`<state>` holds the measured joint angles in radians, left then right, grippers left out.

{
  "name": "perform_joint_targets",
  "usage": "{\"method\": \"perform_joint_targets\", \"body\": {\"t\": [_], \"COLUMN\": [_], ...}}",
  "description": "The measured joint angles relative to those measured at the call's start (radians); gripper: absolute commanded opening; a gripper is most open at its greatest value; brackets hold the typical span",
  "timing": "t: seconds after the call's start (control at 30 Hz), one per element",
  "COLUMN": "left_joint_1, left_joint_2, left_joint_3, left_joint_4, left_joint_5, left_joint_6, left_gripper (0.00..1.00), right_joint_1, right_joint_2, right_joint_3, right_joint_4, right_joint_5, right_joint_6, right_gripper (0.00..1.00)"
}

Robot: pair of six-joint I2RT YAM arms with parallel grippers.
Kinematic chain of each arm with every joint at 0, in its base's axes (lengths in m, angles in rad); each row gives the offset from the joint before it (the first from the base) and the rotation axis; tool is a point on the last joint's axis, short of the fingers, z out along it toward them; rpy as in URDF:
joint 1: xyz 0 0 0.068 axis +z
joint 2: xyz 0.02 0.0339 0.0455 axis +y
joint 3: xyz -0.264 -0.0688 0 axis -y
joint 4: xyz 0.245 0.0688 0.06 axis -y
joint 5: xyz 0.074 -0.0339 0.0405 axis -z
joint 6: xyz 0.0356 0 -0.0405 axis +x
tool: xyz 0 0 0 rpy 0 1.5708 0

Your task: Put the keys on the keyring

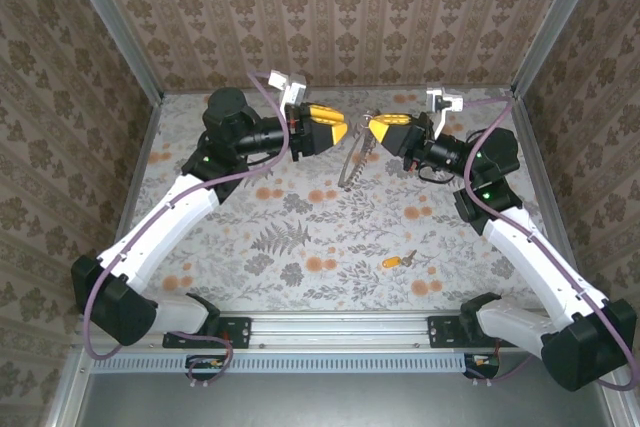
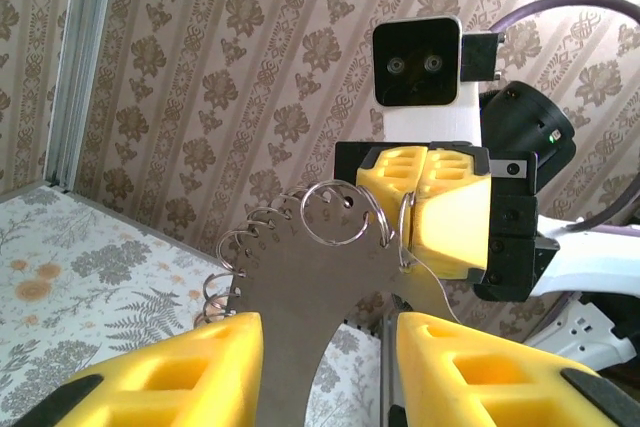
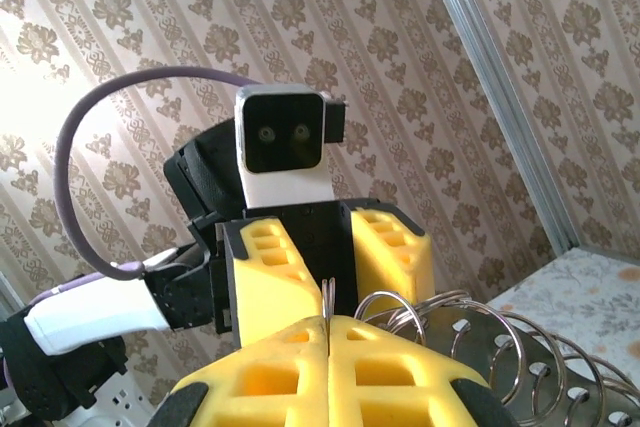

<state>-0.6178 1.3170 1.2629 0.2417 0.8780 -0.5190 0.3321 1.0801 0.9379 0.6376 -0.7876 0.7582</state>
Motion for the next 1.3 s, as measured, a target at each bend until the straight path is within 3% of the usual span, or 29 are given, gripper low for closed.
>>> {"method": "perform_joint_targets", "body": {"t": [0.63,1.07,1.27,1.3], "left_joint_1": [-0.06,-0.079,-0.078,-0.078], "left_joint_2": [0.072,0.09,0.09,0.09], "left_joint_3": [-0.004,-0.003,-0.002,0.001], "left_joint_4": [0.244,0.296,0.293,0.285], "left_joint_5": [-0.02,-0.015,-0.015,-0.015], "left_joint_6": [-0.144,-0.176,-0.177,-0.171], "left_gripper": [0.32,0.0,0.0,0.0], "right_joint_1": [0.011,0.011,0.011,0.011], "right_joint_2": [0.019,0.022,0.024,0.024], "right_joint_3": [-0.012,-0.019,-0.019,-0.019], "right_joint_4": [0.079,0.08,0.077,0.072], "right_joint_5": [0.011,0.026,0.032,0.033], "right_joint_6": [0.043,0.05,0.042,0.037], "right_gripper": [0.0,0.0,0.0,0.14]}}
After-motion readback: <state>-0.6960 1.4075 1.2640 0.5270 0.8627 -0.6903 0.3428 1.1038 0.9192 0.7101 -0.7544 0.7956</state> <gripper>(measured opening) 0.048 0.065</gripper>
